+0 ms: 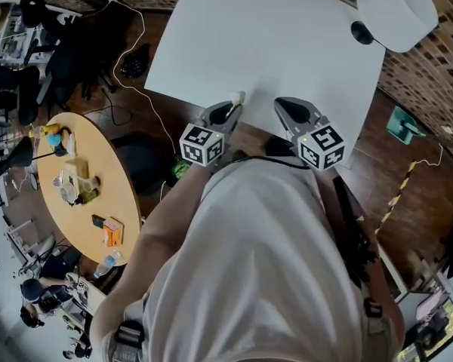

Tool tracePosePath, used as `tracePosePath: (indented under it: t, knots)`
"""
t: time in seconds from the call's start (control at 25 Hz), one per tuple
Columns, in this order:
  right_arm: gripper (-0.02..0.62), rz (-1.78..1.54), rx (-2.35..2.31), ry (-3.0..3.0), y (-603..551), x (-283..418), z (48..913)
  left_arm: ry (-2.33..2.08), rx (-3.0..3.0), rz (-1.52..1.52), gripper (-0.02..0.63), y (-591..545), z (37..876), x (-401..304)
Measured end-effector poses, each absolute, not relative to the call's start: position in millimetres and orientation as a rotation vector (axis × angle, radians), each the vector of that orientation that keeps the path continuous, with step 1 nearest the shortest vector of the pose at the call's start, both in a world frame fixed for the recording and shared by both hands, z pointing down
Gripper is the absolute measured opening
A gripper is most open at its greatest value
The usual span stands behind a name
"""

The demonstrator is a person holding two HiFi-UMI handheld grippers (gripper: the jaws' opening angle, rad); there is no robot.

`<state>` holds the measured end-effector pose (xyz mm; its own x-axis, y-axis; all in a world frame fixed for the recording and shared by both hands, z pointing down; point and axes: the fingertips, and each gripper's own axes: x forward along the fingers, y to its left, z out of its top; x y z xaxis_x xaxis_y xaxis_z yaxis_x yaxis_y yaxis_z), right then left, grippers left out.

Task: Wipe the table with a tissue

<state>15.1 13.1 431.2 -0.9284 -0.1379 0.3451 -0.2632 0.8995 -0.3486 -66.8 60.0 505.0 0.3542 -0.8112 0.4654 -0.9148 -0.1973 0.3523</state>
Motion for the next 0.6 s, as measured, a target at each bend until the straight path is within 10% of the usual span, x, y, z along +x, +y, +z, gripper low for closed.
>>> tracePosePath:
  t: [0.6]
  knots:
    - [0.008, 0.696, 0.293, -2.695, -63, 17, 456, -1.622, 1.817, 0.393, 0.058, 10, 541, -135]
